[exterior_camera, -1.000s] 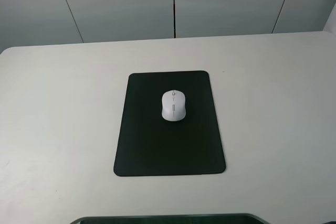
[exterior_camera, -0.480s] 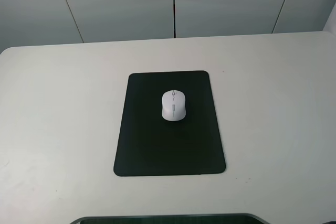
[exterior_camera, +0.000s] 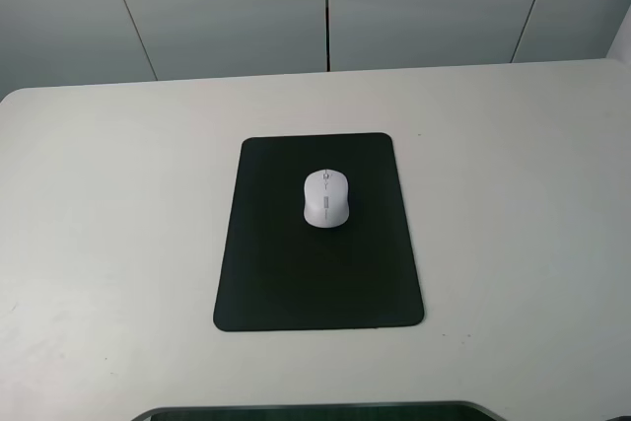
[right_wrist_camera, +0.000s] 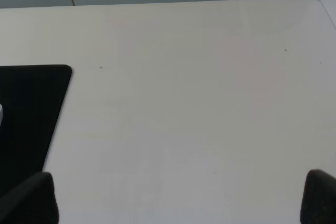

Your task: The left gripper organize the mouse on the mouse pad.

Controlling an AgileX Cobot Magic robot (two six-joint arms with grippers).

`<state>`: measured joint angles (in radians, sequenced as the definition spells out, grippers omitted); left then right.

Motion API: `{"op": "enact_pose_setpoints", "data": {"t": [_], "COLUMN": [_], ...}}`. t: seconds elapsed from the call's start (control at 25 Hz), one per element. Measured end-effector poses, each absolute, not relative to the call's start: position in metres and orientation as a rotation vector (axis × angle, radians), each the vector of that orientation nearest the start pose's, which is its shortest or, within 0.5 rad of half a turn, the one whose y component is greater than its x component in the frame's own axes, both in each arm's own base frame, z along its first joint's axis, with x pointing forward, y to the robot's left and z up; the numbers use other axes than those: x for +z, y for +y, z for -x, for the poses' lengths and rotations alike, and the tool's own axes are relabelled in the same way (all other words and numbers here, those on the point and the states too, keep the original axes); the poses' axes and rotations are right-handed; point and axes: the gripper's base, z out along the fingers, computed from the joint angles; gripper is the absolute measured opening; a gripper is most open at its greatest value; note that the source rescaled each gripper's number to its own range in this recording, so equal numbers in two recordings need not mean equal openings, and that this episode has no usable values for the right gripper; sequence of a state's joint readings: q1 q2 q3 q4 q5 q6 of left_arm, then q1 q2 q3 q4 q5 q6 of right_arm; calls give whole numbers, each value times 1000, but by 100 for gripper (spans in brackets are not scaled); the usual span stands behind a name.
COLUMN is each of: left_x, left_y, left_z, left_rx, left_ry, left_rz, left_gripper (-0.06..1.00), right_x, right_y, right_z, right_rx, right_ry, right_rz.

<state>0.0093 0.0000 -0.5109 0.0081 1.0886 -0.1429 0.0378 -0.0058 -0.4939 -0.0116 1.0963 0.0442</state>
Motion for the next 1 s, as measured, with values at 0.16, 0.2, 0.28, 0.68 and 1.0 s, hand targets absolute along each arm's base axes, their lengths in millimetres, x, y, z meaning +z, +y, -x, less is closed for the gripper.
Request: {"op": "enact_pose_setpoints", "data": {"t": [0.16,0.2,0.28,0.68,1.0], "left_x": [278,278,278,278,278], "left_y": [-1,-1,-1,-1,-1], "left_z": [7,7,7,7,7], "left_rx": [-38,-35,-33,-32,-32], "left_ry": [2051,2050,2050,2050,2050], "left_rz": [210,215,215,213,213], "left_gripper": [98,98,98,98,98], "right_x": [273,273,273,273,273], "right_y": [-1,-1,-1,-1,-1], "right_z": [7,7,7,7,7], "right_rx": [36,36,36,36,36], "right_ry": [2080,2080,2080,2080,2080], "right_rz": [-8,-8,-8,-8,-8]}}
